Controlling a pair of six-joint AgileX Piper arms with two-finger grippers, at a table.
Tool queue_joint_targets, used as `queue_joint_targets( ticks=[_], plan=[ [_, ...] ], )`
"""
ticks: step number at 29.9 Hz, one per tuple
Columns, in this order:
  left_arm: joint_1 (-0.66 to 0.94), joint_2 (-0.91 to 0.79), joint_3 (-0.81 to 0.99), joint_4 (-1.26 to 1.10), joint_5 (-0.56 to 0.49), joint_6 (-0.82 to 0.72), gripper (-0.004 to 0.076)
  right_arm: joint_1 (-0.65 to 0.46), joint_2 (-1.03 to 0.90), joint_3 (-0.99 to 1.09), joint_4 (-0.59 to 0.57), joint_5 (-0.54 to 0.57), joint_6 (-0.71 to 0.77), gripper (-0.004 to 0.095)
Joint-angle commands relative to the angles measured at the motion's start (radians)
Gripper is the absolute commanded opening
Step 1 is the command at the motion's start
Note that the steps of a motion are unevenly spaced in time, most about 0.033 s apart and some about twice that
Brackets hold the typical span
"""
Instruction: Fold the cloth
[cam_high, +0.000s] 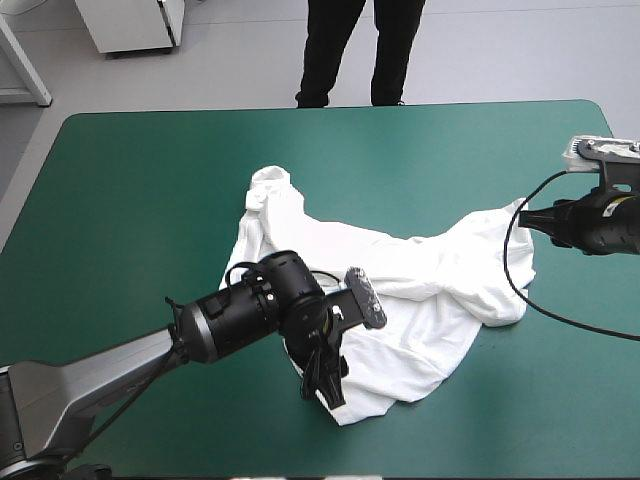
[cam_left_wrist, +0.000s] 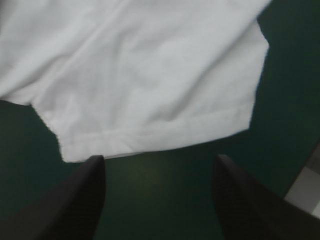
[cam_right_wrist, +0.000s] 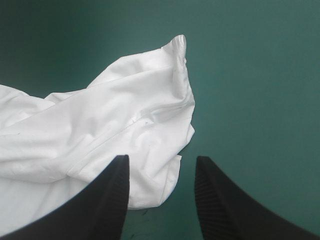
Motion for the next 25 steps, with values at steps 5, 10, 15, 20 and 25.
queue_joint_targets(
  ticks=[5, 10, 15, 20, 25],
  plan=[
    [-0.145, -0.038, 0.123, -0.004, -0.116, -0.072, 0.0444, -0.009, -0.026, -0.023, -0.017, -0.037, 0.009, 0.0395],
    [-0.188, 0.009, 0.17, -0.004, -0.167, -0.097, 0.0444, -0.009, -0.026, -0.023, -0.02, -0.033, 0.009, 0.0395],
    [-0.211, 0.094, 0.17, -0.02, -0.218, -0.09, 0.0444, -0.009, -0.026, -0.023, -0.027, -0.029, 0.009, 0.0387],
    [-0.221, 0.143, 0.167, -0.005, -0.248, -0.09, 0.0444, -0.009, -0.026, -0.023, -0.033, -0.01, 0.009, 0.0336],
    [-0.221, 0.146, 0.167, 0.003, -0.294, -0.094, 0.0421, -0.009, -0.026, -0.023, -0.048, -0.008, 0.009, 0.0324]
  ],
)
